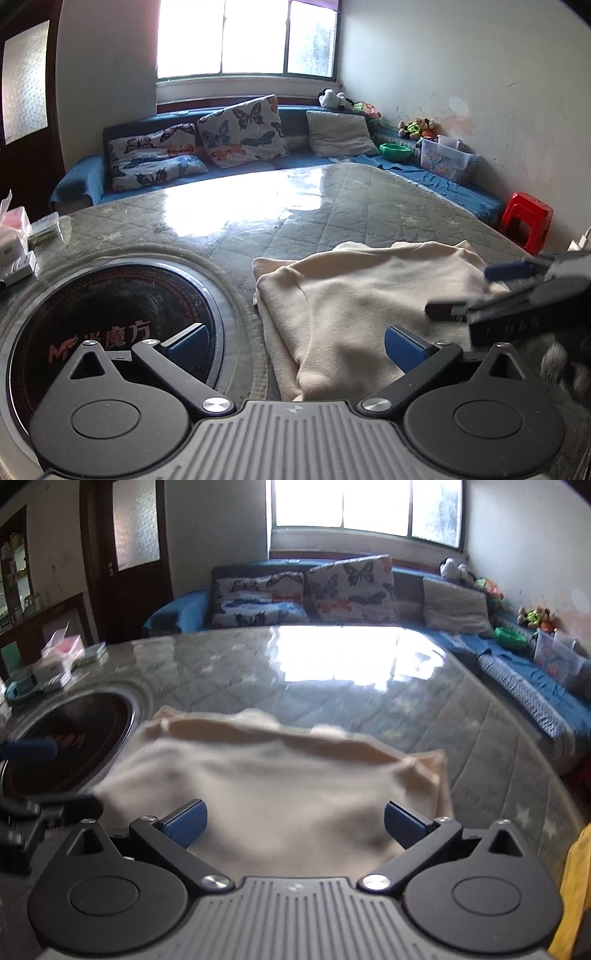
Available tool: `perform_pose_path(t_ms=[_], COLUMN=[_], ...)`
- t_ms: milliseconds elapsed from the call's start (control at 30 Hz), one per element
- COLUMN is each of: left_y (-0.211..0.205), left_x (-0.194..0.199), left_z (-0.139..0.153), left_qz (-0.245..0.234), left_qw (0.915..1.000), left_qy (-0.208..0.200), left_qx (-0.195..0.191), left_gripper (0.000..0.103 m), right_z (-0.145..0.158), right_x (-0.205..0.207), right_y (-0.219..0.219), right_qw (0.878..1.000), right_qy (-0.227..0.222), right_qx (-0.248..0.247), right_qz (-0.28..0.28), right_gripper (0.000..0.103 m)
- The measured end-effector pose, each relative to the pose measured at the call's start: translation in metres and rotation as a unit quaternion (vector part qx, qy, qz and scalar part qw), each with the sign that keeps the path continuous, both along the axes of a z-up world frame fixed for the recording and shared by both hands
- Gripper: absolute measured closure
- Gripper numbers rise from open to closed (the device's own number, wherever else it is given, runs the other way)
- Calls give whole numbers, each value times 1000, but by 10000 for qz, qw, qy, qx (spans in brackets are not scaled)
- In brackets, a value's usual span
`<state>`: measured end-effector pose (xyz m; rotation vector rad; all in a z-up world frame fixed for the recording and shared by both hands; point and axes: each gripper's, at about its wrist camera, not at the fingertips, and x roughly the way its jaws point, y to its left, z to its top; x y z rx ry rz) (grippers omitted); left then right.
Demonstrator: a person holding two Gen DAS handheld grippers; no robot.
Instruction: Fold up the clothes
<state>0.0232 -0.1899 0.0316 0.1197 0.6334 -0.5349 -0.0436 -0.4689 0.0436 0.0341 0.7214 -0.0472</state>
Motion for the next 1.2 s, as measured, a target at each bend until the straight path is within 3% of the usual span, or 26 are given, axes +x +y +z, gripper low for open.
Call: perform_pose_path(t_ms=[167,300,600,833,1200], left_y=[0,1,0,3,1], left_x=[2,4,13,18,25], left_z=[0,1,0,-4,-9], left_qz=[38,49,108,141,250], left_qw=[10000,10000,9999,9996,9987], left_qy=[-17,8,97,219,417], left_qx=[32,26,82,82,141], left_gripper=[0,0,0,0,0], right_z=[0,-17,-2,-19,-8], right_x=[26,47,62,86,67], right_y=[-14,-27,-25,-30,-20], right_qw=[10000,9992,9995,9977,9984], right_qy=[52,330,104,271,292], right_qx=[9,206,306,614,479], right_qz=[-42,-119,51,41,88], right_gripper=[0,0,0,0,0])
